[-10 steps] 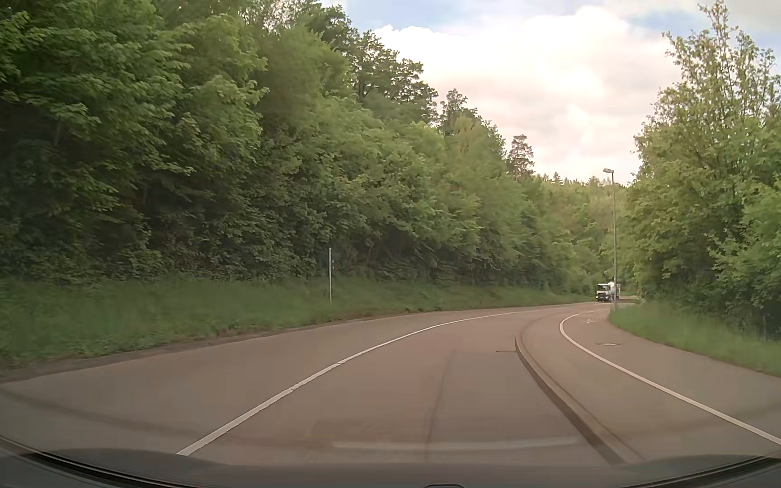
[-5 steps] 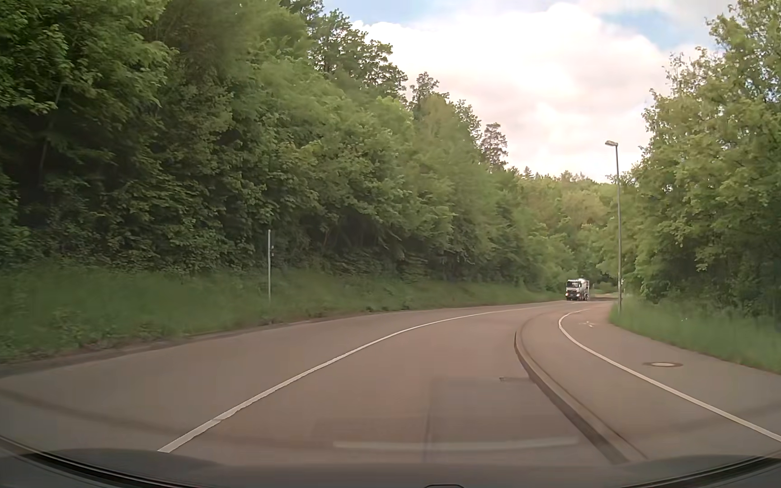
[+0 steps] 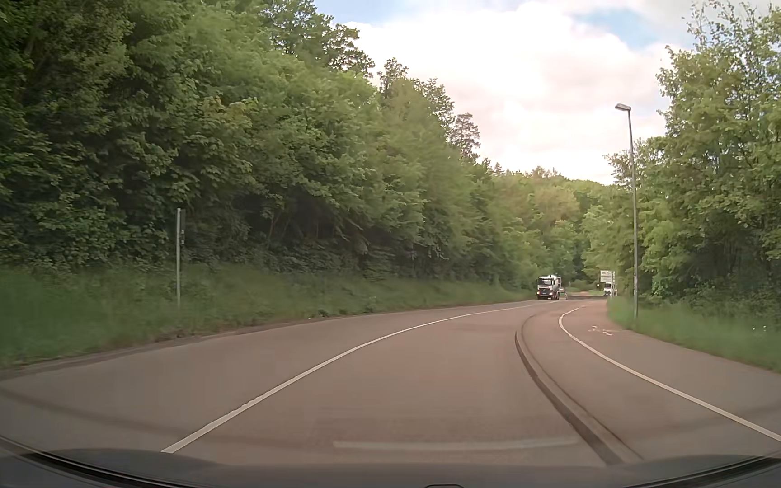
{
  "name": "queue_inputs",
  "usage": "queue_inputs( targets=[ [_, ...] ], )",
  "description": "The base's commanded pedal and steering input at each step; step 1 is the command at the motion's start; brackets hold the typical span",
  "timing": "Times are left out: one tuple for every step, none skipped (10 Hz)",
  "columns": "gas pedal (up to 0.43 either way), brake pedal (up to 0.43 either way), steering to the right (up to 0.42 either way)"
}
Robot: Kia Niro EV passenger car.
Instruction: Follow the waypoints while adhering to traffic rules and regulations
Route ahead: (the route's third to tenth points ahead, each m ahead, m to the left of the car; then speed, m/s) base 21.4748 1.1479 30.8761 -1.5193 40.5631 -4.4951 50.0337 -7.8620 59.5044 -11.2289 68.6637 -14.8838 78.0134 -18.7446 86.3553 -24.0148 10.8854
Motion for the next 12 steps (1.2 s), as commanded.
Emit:
queue_inputs(
  targets=[
    [0.02,0.0,0.048],
    [0.02,0.0,0.049],
    [0.02,0.0,0.05],
    [0.02,0.0,0.053],
    [0.02,0.0,0.053],
    [0.02,0.0,0.052],
    [0.02,0.0,0.051],
    [0.02,0.0,0.05],
    [0.02,0.0,0.048],
    [0.02,0.0,0.048],
    [0.02,0.0,0.05],
    [0.02,0.0,0.051]
  ],
)
